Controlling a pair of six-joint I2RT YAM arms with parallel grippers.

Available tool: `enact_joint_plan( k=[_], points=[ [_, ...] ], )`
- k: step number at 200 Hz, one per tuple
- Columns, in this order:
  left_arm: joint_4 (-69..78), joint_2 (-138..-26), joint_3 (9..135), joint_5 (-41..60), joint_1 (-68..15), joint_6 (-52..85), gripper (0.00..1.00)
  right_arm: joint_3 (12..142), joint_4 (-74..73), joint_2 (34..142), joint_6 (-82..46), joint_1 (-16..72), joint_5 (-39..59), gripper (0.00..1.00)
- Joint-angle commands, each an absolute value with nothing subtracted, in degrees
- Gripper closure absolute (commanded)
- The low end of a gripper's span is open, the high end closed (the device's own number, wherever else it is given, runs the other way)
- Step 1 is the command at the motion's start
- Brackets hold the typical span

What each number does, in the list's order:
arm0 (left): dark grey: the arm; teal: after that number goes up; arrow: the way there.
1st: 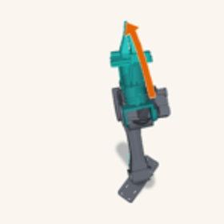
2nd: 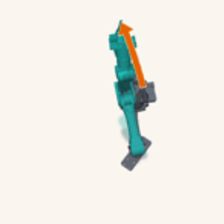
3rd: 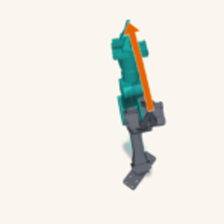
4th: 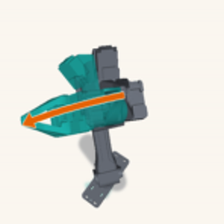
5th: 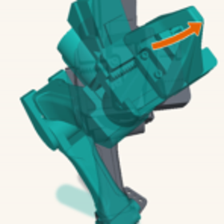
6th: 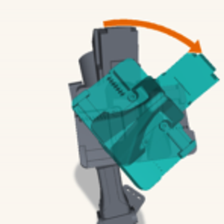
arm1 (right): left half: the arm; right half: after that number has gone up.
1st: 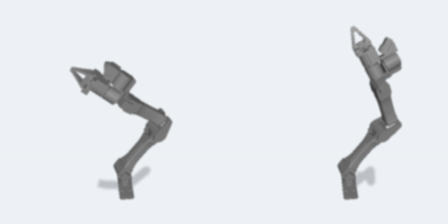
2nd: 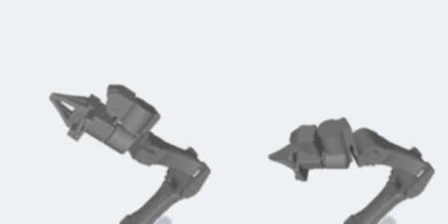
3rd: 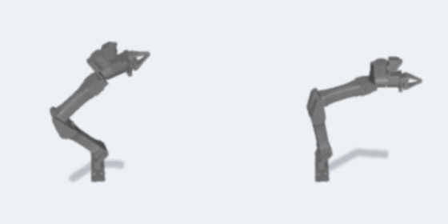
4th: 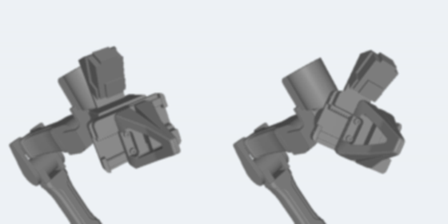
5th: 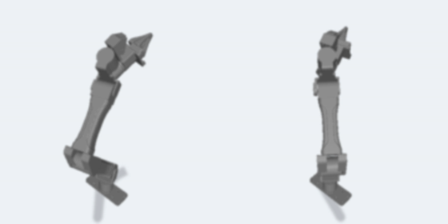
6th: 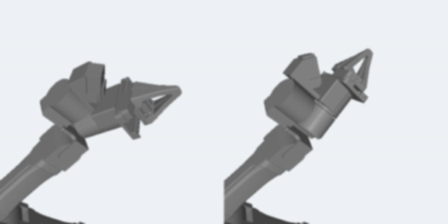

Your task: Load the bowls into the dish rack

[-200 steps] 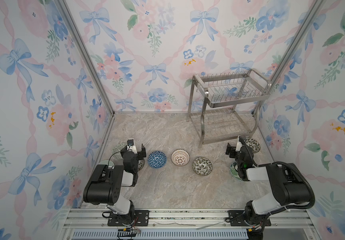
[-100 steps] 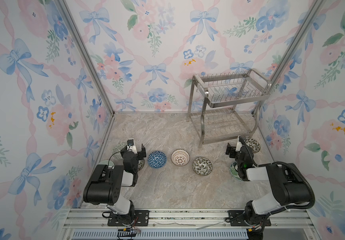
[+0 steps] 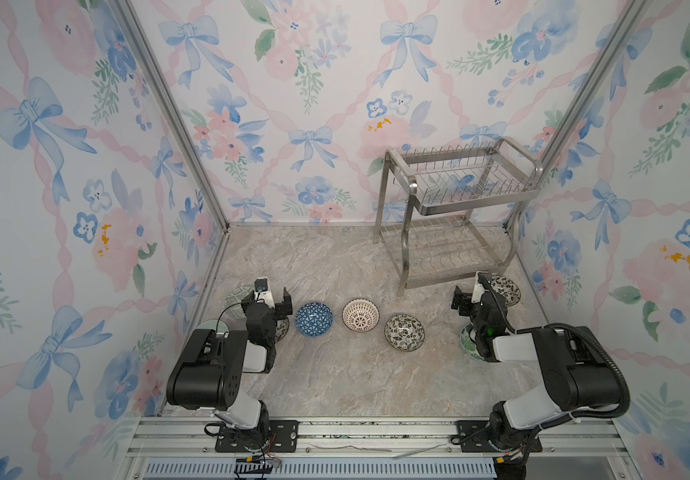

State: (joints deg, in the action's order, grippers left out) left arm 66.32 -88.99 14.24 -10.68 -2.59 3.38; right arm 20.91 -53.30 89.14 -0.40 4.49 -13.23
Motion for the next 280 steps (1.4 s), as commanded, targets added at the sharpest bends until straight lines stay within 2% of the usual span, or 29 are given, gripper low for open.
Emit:
enact_joint_plan(
  k=[1,15,28,72,90,101,122,159,180,199,230,280],
  points=[
    [62.1,-85.7,16.0,-12.9,-2.9,2.4,0.02,22.9,-49.8,86.9,0.5,5.6,-15.5,0.04],
    [45.8,-80.8,22.7,-15.0,-2.9,3.7,0.02,23.7,-47.0,84.9,1.0,6.3,-16.6,0.04],
    [38.3,-77.6,26.5,-17.3,-3.0,6.7,0.02,23.9,-45.2,83.3,1.4,7.2,-18.5,0.04],
    [31.5,-69.5,29.3,-13.7,-7.1,16.7,0.02,24.0,-37.6,72.9,0.9,10.1,-30.9,0.04],
    [29.9,-69.1,32.7,-10.7,-10.2,18.6,0.02,26.0,-29.7,66.2,-5.2,9.3,-33.6,0.03],
    [29.4,-69.8,35.2,-10.2,-13.1,18.3,0.02,28.3,-22.8,62.6,-11.2,7.0,-31.1,0.04],
    [28.3,-73.9,41.6,-10.8,-20.9,13.4,0.02,32.4,-12.6,59.3,-18.6,-0.5,-17.4,0.04],
    [24.0,-85.2,56.4,-16.6,-36.1,-1.0,0.02,37.9,-3.6,59.4,-22.0,-6.1,-17.3,0.04],
    [24.1,-93.4,63.7,-18.6,-41.9,-6.4,0.02,42.8,-1.1,61.9,-20.9,-7.3,-14.6,0.04],
    [23.5,-99.2,69.9,-19.2,-44.2,-3.2,0.02,47.2,1.7,65.0,-20.6,-7.4,-13.5,0.04],
    [22.7,-104.9,76.0,-13.1,-44.4,5.1,0.02,50.9,4.9,69.1,-20.0,-7.3,-11.4,0.04],
    [22.5,-114.9,87.5,-17.5,-44.8,14.4,0.02,50.3,1.6,71.8,-21.5,-7.3,-11.1,0.03]
  ],
)
